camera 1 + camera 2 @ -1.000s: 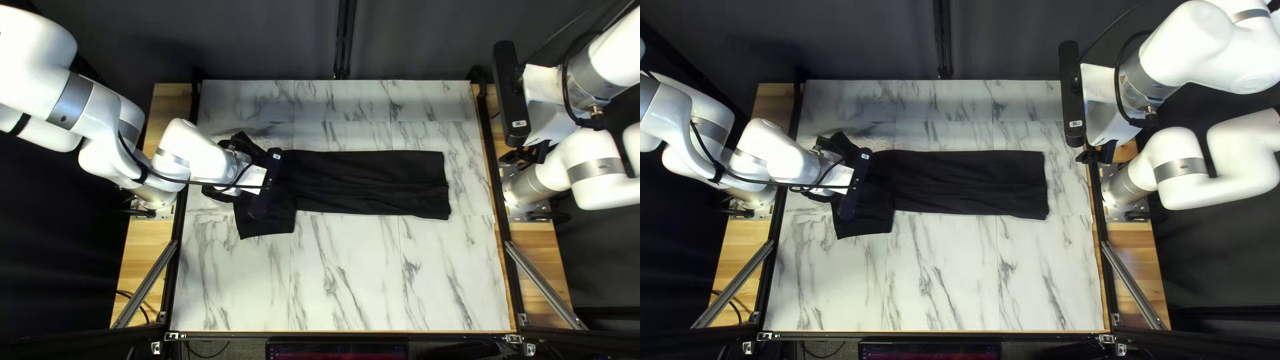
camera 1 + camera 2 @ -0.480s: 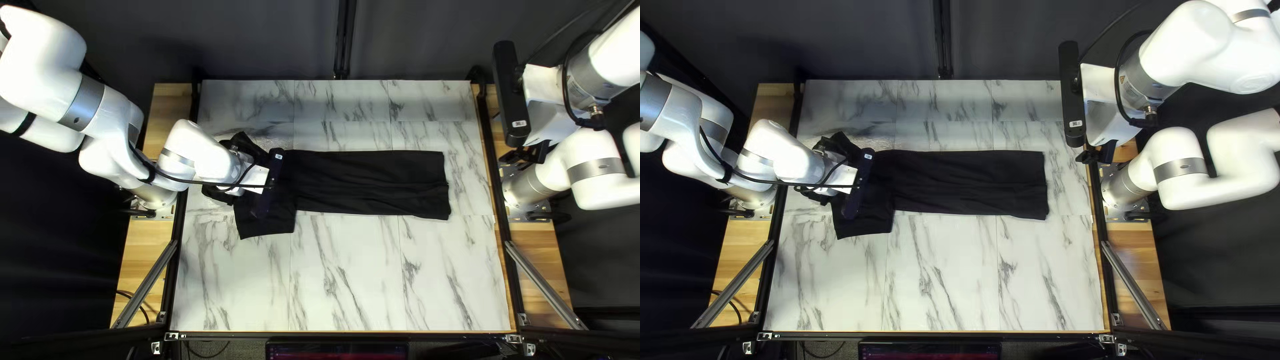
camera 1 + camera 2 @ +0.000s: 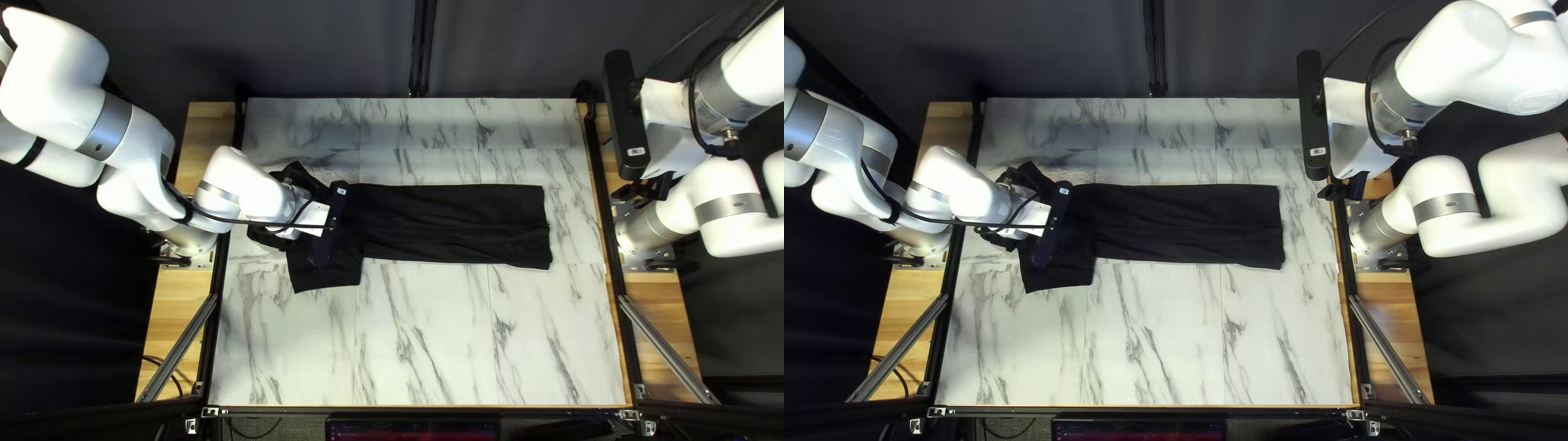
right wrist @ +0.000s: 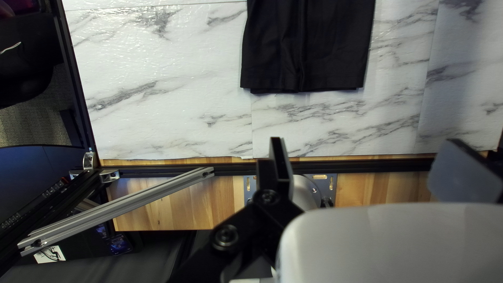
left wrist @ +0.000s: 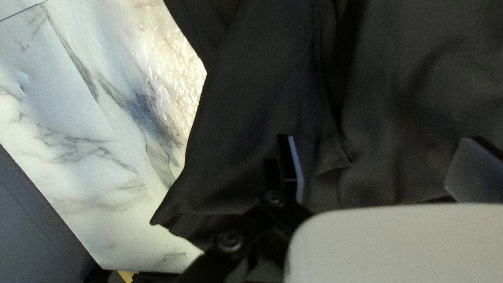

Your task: Fold t-shirt

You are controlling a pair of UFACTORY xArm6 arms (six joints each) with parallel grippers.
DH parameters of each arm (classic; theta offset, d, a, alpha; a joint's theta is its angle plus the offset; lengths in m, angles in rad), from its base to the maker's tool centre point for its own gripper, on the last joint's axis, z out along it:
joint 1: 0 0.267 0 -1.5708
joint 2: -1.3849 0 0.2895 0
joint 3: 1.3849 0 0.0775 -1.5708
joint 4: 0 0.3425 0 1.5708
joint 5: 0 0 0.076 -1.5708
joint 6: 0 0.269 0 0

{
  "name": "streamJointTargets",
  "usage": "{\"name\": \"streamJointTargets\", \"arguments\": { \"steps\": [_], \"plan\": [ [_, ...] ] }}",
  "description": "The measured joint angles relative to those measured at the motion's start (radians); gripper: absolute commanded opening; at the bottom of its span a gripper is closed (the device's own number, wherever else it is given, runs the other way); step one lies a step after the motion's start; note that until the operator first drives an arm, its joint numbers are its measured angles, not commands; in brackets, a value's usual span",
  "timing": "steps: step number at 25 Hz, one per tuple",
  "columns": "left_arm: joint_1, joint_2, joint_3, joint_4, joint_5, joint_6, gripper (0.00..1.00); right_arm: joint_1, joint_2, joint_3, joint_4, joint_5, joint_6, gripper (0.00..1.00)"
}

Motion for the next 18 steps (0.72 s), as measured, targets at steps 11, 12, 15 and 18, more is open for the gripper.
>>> {"name": "streamJointTargets", "arguments": {
  "steps": [11, 12, 15, 18],
  "plan": [
    [0.120, 0.051, 0.022, 0.009, -0.088, 0.083, 0.09, 0.000, 0.000, 0.000, 0.000, 0.000, 0.000, 1.00],
    [0.121, 0.052, 0.021, 0.007, -0.088, 0.085, 0.09, 0.000, 0.000, 0.000, 0.000, 0.000, 0.000, 1.00],
    [0.103, 0.040, 0.012, -0.007, -0.060, 0.087, 0.09, 0.000, 0.000, 0.000, 0.000, 0.000, 0.000, 1.00],
    [0.062, 0.002, -0.002, -0.022, 0.003, 0.079, 0.09, 0.000, 0.000, 0.000, 0.000, 0.000, 0.000, 1.00]
  ]
}}
